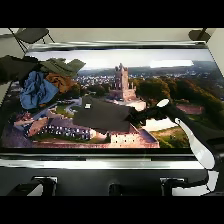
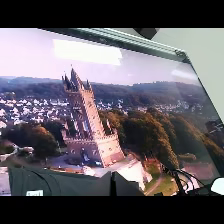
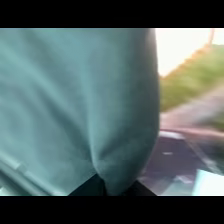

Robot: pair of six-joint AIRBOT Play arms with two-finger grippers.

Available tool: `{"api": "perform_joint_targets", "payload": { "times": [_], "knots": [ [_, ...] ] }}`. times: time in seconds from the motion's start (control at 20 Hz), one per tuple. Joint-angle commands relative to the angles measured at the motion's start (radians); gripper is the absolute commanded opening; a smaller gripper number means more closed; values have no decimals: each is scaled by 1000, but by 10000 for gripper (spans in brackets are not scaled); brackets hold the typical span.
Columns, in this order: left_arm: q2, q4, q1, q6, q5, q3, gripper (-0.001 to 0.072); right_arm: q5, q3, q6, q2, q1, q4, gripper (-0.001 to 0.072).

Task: Fold the shirts.

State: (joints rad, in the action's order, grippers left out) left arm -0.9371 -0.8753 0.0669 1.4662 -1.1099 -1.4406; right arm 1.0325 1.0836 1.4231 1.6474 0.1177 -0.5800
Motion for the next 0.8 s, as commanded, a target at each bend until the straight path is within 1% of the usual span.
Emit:
{"api": "perform_joint_targets", "payload": {
  "times": [0.0, 0.15, 0.25, 0.4, 0.45, 0.6, 0.75],
  "knots": [
    [0, -1, 0, 1, 2, 2, 35, 90, 122, -69, 9, -63, 71, 54],
    [0, -1, 0, 1, -2, 3, 35, 159, 273, -56, 9, -251, 66, 53],
    [0, -1, 0, 1, -2, 3, 35, 206, 339, -3, 9, -406, 40, 54],
    [0, -1, 0, 1, -2, 3, 36, 293, 368, 40, -23, -652, -20, 54],
    [0, -1, 0, 1, -2, 3, 36, 319, 368, 42, -45, -738, -56, 54],
    [0, 0, 0, 1, -2, 3, 35, 367, 368, 89, -115, -976, -191, 54],
    [0, 0, 0, 1, -2, 3, 36, 425, 368, 128, -172, -1176, -322, 54]
  ]
}}
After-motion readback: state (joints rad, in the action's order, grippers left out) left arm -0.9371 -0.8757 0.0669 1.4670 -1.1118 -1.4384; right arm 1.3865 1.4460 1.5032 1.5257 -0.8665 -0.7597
